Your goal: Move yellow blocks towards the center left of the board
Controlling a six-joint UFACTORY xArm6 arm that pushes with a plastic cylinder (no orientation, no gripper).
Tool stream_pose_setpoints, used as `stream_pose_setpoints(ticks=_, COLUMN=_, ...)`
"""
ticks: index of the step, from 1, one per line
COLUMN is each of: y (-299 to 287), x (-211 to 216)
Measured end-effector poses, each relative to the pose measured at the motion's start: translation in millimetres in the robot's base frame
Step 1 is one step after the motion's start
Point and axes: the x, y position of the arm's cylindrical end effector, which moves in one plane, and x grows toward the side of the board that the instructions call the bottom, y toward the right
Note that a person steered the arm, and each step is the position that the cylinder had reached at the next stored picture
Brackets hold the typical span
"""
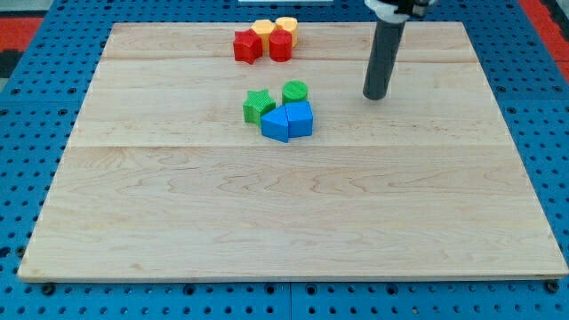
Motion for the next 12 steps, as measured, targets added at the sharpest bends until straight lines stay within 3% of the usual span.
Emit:
stream_pose_setpoints(ticks=4, y=-6, x=-145)
stream_pose_setpoints(ticks=5, y=-39, x=-146)
stream_pose_setpoints(ticks=7, y=-167, x=-141)
stream_pose_setpoints(ticks=8, y=-171, x=-140)
stream_pose_setpoints(ticks=11, y=-286, x=-84)
stream_pose_setpoints(ticks=12, y=-274, x=-73)
